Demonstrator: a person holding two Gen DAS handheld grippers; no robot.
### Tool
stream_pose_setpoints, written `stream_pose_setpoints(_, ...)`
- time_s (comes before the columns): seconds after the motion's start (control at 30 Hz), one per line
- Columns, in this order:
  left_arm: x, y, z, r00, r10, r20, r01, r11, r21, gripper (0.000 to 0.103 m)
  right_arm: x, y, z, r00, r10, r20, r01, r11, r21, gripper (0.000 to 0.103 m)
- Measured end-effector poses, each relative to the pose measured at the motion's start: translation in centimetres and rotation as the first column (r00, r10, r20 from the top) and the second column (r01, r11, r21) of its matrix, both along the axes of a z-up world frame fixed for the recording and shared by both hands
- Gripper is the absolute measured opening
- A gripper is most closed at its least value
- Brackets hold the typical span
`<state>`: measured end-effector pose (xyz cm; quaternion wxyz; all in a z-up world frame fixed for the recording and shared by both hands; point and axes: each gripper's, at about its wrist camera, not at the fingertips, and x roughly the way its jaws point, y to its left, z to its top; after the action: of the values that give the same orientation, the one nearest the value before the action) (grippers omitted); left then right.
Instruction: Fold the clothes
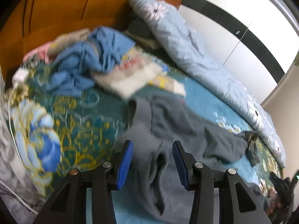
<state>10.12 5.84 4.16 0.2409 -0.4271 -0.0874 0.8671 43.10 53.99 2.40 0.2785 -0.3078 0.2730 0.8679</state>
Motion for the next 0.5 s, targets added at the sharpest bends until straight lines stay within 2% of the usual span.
stream_pose_setpoints(0.1, -0.5, -0.3, 1.6, 0.997, 0.043, -0.064, -0.042, 0.999, 0.028, 0.051, -3.2, 1.8, -2.4, 0.996, -0.006, 0.091, 0.006, 1.000, 0.003, 0.053)
stream_pose_setpoints(0.23, -2.0, 0.4, 1.5, 0.998, 0.038, -0.050, -0.036, 0.998, 0.043, 0.053, -5.1, 3.5, -4.9, 0.988, 0.000, 0.155, 0.003, 1.000, -0.019, 0.053)
stream_pose_setpoints(0.33, -2.3, 1.6, 0.3, 0.999, 0.017, -0.037, -0.017, 1.000, 0.009, 0.053, -5.8, 3.9, -5.6, 0.991, 0.011, 0.137, -0.007, 1.000, -0.028, 0.053)
stream_pose_setpoints(0.37, -2.4, 1.9, -0.2, 1.000, 0.011, -0.022, -0.010, 1.000, 0.006, 0.053, -5.9, 3.8, -5.6, 0.992, 0.014, 0.122, -0.012, 1.000, -0.021, 0.048)
stream_pose_setpoints(0.4, -2.4, 2.3, -0.7, 1.000, 0.004, -0.007, -0.004, 1.000, 0.004, 0.053, -6.1, 3.9, -5.6, 0.994, 0.018, 0.111, -0.016, 1.000, -0.021, 0.027)
stream_pose_setpoints(0.47, -2.6, 2.8, -1.6, 1.000, -0.008, 0.023, 0.008, 1.000, 0.000, 0.053, -6.6, 4.4, -5.3, 0.995, 0.019, 0.099, -0.015, 0.999, -0.037, 0.003)
stream_pose_setpoints(0.5, -2.5, 3.0, -1.9, 0.999, -0.013, 0.029, 0.013, 1.000, -0.004, 0.053, -6.6, 4.9, -4.7, 0.997, 0.012, 0.076, -0.009, 0.999, -0.044, 0.003)
